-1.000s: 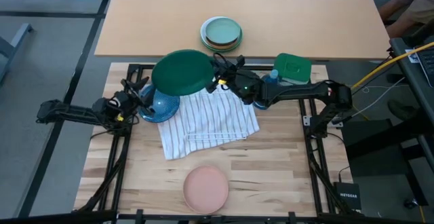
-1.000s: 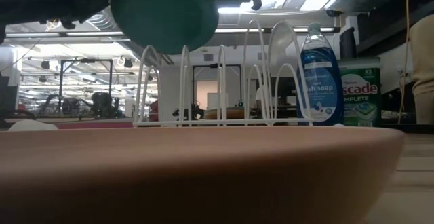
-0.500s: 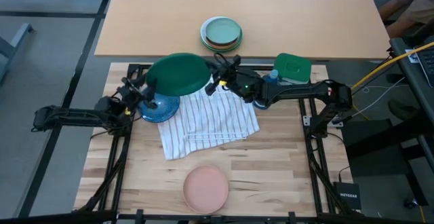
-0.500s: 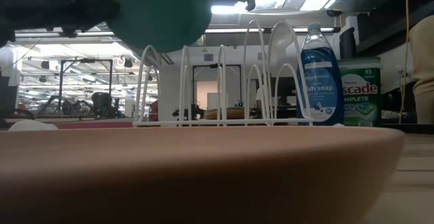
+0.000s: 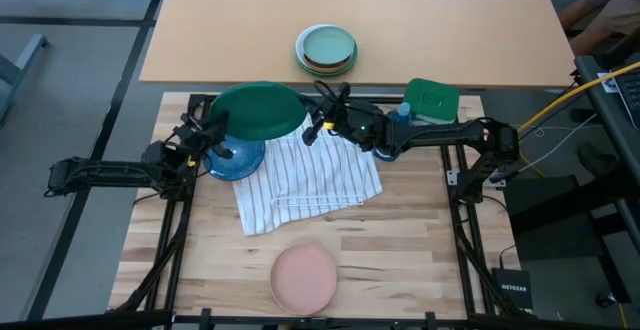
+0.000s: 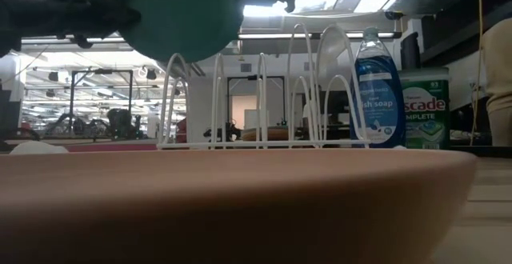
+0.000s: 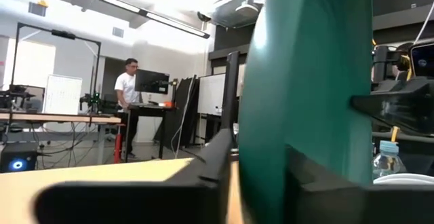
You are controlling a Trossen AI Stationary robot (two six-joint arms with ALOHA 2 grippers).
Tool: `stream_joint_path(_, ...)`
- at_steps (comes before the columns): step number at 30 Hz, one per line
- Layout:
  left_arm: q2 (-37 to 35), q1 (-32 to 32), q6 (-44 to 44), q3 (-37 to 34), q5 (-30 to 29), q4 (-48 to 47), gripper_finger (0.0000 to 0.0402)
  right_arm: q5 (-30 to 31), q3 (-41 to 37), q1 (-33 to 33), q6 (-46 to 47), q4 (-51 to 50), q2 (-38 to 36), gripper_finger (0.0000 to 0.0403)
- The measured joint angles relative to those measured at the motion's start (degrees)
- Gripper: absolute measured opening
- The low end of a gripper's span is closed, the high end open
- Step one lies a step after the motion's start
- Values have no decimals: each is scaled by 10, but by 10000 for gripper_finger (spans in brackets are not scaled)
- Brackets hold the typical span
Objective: Sort dishes
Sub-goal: Put the green plate in the dish rack
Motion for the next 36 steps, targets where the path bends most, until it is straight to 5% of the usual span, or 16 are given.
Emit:
stream_joint_path(4, 0, 0, -5, 0, -6, 3, 11, -5, 0, 0, -2, -2, 0, 30)
stream_joint_path(21, -2, 1, 50, 0, -10, 76, 9, -42, 0, 2, 2, -4, -6, 166)
stream_joint_path(28, -2, 1, 103, 0, -5, 104, 11, -35, 0, 25, -2, -93, -58, 190)
stream_joint_path(31, -2, 1, 133, 0, 38, 103, 8, -32, 0, 38, -6, -149, -91, 189)
stream_joint_path(36, -2, 1, 178, 0, 206, 112, 7, -31, 0, 55, -7, -208, -145, 187)
